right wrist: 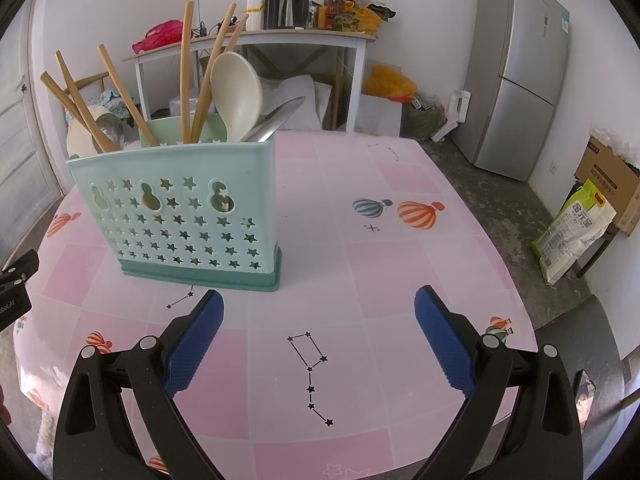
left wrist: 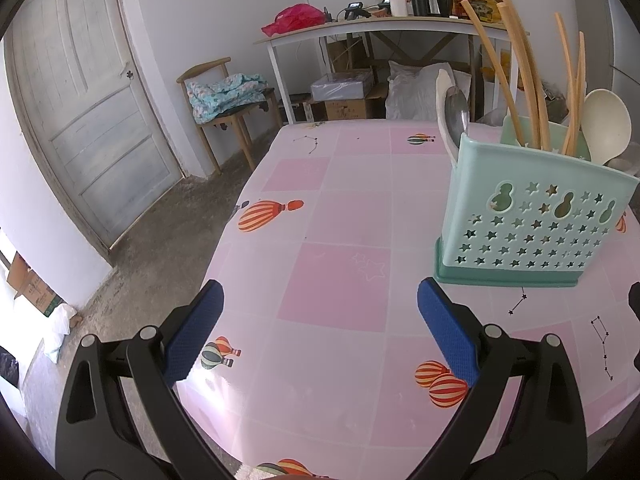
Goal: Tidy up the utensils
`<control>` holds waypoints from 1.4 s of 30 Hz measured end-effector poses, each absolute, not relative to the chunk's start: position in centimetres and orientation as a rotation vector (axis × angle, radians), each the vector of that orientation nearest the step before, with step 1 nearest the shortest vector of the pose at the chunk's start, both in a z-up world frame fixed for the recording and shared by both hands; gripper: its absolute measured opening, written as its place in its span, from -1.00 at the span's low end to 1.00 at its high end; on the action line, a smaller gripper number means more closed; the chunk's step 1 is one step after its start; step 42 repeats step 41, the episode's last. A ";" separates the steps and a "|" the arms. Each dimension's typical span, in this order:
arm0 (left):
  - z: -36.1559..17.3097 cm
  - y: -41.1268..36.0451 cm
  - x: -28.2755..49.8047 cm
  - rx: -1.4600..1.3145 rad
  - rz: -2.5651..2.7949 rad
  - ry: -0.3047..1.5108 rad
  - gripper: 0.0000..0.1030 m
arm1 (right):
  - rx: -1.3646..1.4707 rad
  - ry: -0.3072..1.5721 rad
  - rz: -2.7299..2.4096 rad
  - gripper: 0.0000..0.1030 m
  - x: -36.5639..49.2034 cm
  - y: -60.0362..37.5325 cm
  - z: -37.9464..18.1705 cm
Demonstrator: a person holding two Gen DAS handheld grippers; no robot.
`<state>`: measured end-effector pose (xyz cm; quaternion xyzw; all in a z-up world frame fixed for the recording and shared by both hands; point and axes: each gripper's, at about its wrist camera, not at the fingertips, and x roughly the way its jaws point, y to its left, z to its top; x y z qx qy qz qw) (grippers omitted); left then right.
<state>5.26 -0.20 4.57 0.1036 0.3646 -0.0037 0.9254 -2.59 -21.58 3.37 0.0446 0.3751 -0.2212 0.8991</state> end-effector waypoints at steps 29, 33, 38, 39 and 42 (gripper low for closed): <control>4.3 0.0 5.3 0.204 -0.008 0.755 0.82 | 0.092 0.775 -0.459 0.82 -2.6 -21.5 3.4; 4.3 -0.2 5.3 0.205 -0.010 0.758 0.82 | 0.092 0.775 -0.459 0.82 -2.6 -21.5 3.4; 4.3 -0.4 5.3 0.204 -0.011 0.761 0.82 | 0.092 0.774 -0.458 0.82 -2.6 -21.5 3.4; 4.3 -0.4 5.3 0.204 -0.012 0.760 0.82 | 0.092 0.774 -0.458 0.82 -2.6 -21.5 3.4; 4.3 -0.5 5.2 0.202 -0.014 0.760 0.82 | 0.090 0.774 -0.459 0.82 -2.6 -21.4 3.4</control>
